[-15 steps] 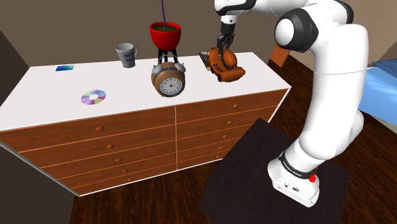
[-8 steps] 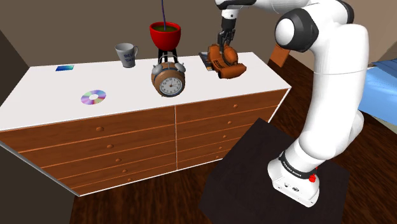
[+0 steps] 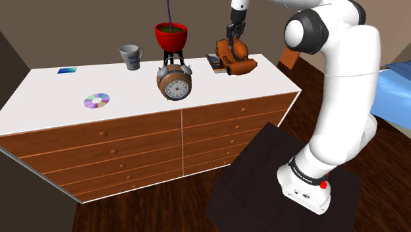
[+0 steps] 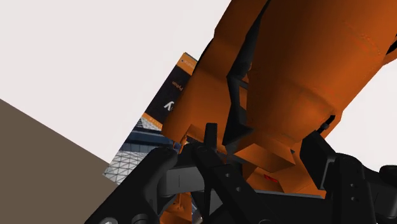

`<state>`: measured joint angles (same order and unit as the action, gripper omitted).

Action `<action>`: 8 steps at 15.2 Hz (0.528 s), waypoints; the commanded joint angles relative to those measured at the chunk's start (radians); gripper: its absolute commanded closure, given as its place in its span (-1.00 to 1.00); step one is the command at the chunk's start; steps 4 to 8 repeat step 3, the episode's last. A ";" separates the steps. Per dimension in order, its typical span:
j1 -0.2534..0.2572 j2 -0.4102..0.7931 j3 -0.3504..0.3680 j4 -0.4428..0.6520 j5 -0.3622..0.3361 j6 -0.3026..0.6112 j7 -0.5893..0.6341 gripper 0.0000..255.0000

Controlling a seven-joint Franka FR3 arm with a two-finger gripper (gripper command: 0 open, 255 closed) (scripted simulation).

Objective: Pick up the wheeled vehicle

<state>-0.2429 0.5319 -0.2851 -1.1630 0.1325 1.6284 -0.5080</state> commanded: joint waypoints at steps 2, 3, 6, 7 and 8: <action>-0.005 0.004 0.000 0.040 0.001 -0.034 0.000 1.00; -0.005 0.004 0.000 0.040 0.001 -0.034 0.000 1.00; -0.005 0.004 0.000 0.040 0.001 -0.034 0.000 1.00; -0.005 0.004 0.000 0.040 0.001 -0.034 0.000 1.00; -0.005 0.004 0.000 0.040 0.001 -0.034 0.000 1.00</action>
